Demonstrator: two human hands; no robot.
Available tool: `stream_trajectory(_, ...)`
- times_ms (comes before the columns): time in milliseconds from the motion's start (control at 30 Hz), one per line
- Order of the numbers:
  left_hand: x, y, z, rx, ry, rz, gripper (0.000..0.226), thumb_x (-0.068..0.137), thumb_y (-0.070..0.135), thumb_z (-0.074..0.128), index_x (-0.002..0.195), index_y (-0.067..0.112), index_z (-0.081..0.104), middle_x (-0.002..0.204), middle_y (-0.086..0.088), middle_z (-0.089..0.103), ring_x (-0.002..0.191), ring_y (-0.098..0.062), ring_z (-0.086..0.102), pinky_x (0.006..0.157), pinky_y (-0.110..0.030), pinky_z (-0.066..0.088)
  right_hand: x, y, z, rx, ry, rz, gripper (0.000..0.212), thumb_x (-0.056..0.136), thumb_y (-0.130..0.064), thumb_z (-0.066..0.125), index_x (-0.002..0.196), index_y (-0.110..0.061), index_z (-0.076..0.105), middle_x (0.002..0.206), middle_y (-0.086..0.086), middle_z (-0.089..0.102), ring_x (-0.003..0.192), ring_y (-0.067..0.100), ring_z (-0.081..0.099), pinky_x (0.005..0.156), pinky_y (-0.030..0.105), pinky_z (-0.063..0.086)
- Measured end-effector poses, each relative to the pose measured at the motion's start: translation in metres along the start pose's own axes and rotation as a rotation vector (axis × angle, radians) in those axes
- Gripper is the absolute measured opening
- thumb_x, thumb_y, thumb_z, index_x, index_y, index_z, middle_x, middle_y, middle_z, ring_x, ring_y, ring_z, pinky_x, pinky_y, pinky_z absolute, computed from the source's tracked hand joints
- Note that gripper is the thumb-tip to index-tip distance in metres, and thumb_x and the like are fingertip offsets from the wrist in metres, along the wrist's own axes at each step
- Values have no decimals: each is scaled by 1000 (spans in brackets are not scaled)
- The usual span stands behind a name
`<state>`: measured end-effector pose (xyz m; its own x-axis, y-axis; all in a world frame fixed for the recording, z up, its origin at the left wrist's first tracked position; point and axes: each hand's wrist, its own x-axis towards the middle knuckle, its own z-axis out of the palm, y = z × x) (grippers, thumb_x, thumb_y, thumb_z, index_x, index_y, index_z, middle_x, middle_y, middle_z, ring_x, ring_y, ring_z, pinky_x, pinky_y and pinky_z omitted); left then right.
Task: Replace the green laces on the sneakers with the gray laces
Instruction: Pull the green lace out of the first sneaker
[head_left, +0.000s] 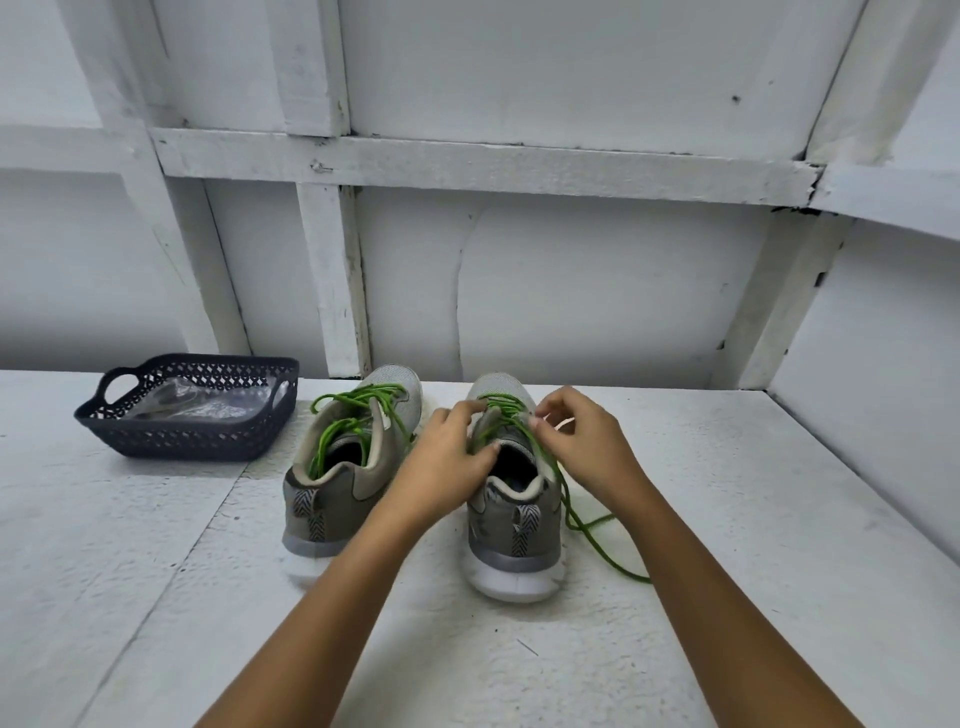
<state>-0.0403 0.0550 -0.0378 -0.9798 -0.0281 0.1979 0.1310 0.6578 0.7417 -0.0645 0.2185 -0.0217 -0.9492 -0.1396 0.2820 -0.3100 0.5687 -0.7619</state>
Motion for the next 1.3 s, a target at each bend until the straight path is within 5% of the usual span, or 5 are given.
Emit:
stream_trajectory(167,-3,-4,6,-194,2,-53,48,88,17,63,133,12,49,127,-5,57,118,-15,52,100,-29,42,43,6,4,-21,-113,233,29,92,-21,55,90,5,67,89,18,69,83,31,65,77,42,55)
stream_trajectory(433,-2,-9,8,-318,-26,-64,50,86,13,64,133,14,49,126,-2,58,115,-12,52,102,-33,42,73,-5,13,-94,-341,331,23,85,0,52,97,15,63,77,17,56,70,24,54,67,35,52)
stream_trajectory(700,0,-14,12,-330,-47,-69,46,91,26,59,135,20,47,130,-1,52,119,-18,53,104,-41,41,76,-13,23,-359,-347,237,36,91,0,38,57,-9,37,57,8,38,50,18,35,45,25,28)
stream_trajectory(1000,0,-19,21,-309,-69,-90,41,97,36,45,137,28,45,137,-3,48,131,-14,39,112,-39,29,74,-7,0,-59,-484,353,21,96,-16,52,78,-6,58,66,7,55,58,15,54,58,26,51)
stream_trajectory(1300,-4,-18,15,-344,-55,-73,30,92,27,56,121,31,53,127,-5,55,118,-15,51,104,-35,39,78,-5,16,51,-237,378,37,102,-26,38,82,1,53,69,15,56,55,25,56,59,35,52)
